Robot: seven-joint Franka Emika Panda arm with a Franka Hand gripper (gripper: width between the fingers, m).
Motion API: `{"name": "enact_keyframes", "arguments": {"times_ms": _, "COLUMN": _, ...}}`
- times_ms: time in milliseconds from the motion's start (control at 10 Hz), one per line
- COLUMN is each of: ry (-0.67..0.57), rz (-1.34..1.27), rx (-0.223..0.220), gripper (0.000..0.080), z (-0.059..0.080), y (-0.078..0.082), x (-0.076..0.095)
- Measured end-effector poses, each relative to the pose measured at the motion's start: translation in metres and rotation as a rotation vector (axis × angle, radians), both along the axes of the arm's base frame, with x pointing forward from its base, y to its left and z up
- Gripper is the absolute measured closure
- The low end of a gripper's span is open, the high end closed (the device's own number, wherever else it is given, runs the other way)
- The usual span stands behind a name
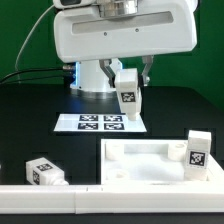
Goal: Assemble square table
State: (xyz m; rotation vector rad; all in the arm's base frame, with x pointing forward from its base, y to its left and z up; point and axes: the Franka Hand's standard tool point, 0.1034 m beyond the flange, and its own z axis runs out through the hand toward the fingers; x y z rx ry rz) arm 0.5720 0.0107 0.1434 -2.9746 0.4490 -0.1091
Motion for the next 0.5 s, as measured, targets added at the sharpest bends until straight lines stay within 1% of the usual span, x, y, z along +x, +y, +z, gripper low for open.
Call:
{"name": "enact_keyframes", "arguments": {"times_ms": 100, "ry": -0.05, "rz": 0.006, "rx": -0.021, "gripper": 0.0515, "z": -0.003, "y": -0.003, "x": 0.002}}
{"name": "enact_keyframes", "arguments": {"times_ms": 200, "ry": -0.082, "rz": 0.002, "rx": -0.039, "gripper": 0.0515, "z": -0.01, "y": -0.009, "x": 0.006}}
{"name": "enact_keyframes", "arguments": {"times_ms": 300, "ry": -0.103, "rz": -0.002, "rx": -0.042, "gripper": 0.0515, "z": -0.009, "y": -0.009, "x": 0.018}}
{"name": "enact_keyframes", "arguments": {"times_ms": 400, "ry": -0.193, "rz": -0.01, "rx": -0.07, "gripper": 0.0515, "z": -0.01, "y": -0.011, "x": 0.035}}
{"name": "enact_keyframes", "arguments": {"times_ms": 500, "ry": -0.269, "rz": -0.016, "rx": -0.101, "gripper": 0.0515, "z": -0.019, "y": -0.012, "x": 0.046}}
